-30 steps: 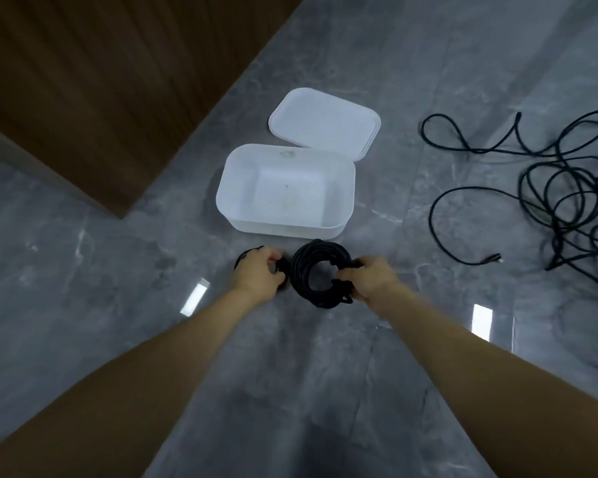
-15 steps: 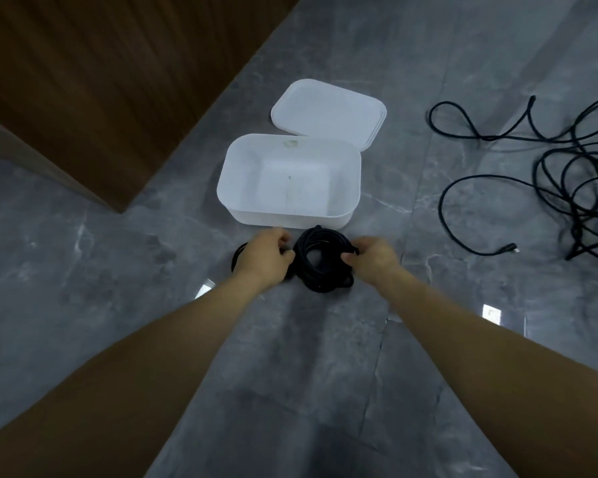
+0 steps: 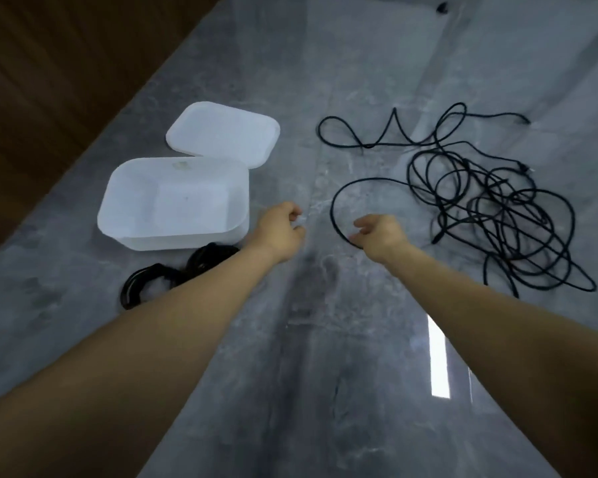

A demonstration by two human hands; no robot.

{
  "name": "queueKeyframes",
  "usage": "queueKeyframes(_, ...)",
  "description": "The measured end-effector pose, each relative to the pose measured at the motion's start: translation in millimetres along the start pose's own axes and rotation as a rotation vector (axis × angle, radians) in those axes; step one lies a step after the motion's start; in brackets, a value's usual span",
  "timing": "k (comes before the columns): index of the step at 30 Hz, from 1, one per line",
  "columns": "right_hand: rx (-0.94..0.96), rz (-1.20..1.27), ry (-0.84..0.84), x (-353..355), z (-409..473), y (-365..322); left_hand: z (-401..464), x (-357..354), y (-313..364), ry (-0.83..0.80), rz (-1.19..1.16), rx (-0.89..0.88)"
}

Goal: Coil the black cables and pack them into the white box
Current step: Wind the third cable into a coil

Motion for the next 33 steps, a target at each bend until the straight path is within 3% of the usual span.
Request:
queueKeyframes(14,-0.076,0.086,0.135,155.4,14.4,71.6,16.6,-89.7,151.9,-0.126,0.112,0.004)
queueKeyframes(25,-0.097,-0.22,0.34,163.4,46.1,105.9,88.6,-137.4,121.6,-0.166,0.165,0.02)
queueKeyframes(33,-0.258,-0.35,0.182,129.7,25.6,170.5,126.7,-164.2,119.3,-0.194,0.253,-0.076)
Point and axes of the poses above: each hand's wrist, its own z-axis towards the middle knuckle, its own x-axis out of the back of the hand, y = z × x, the point moved 9 cm from there along z, towards the middle knuckle, and after that the axes turned 6 degrees about x, right-handed, at the moved point
